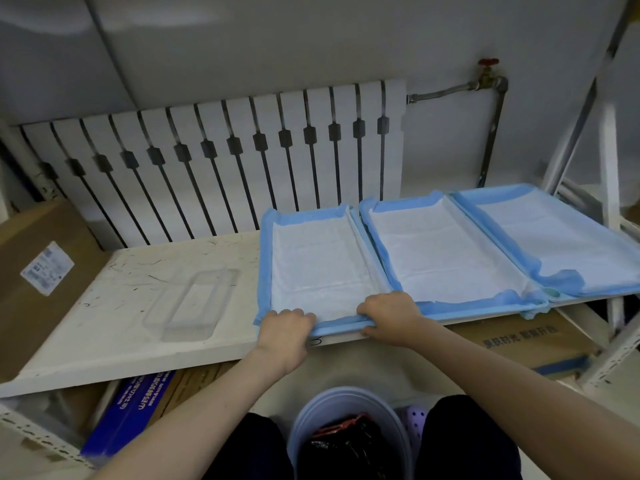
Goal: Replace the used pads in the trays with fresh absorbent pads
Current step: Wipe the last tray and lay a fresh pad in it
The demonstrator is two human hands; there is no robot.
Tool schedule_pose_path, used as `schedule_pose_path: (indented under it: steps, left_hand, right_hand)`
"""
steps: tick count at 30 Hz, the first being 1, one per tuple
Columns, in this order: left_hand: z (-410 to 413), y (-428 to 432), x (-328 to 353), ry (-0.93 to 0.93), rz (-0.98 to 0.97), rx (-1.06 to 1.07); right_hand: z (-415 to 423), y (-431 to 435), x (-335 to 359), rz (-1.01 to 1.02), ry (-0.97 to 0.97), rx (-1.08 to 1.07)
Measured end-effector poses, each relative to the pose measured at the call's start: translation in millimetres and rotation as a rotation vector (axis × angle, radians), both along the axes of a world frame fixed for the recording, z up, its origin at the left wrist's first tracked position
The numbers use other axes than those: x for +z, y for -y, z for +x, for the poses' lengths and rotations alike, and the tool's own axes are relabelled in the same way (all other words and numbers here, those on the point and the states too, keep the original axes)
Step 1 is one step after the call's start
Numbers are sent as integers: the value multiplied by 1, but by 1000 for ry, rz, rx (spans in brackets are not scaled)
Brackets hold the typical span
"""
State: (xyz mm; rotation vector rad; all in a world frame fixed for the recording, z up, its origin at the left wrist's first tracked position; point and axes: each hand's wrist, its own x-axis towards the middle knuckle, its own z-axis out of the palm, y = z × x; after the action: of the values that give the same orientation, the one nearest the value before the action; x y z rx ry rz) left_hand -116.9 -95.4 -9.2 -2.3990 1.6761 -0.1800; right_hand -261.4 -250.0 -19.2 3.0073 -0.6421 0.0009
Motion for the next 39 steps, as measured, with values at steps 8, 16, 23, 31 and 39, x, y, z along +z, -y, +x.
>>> schedule_pose_path:
  steps: [8, 16, 23, 31, 39]
  left_hand:
    - [-9, 1, -13, 5, -16, -1]
    - [-11, 5, -14, -91, -45, -30]
    - [53, -30, -1, -125, -490, 161]
    - [130, -76, 10, -147, -75, 675]
    - [210, -91, 14, -214, -373, 725]
  right_hand:
    - [-2, 7, -3, -41, -6, 23]
    - [-5, 16, -2, 6, -53, -16]
    - [11, -1, 7, 75, -120, 11]
    - [64, -41, 1, 263, 183, 238]
    - [95, -42, 2, 287, 256, 268]
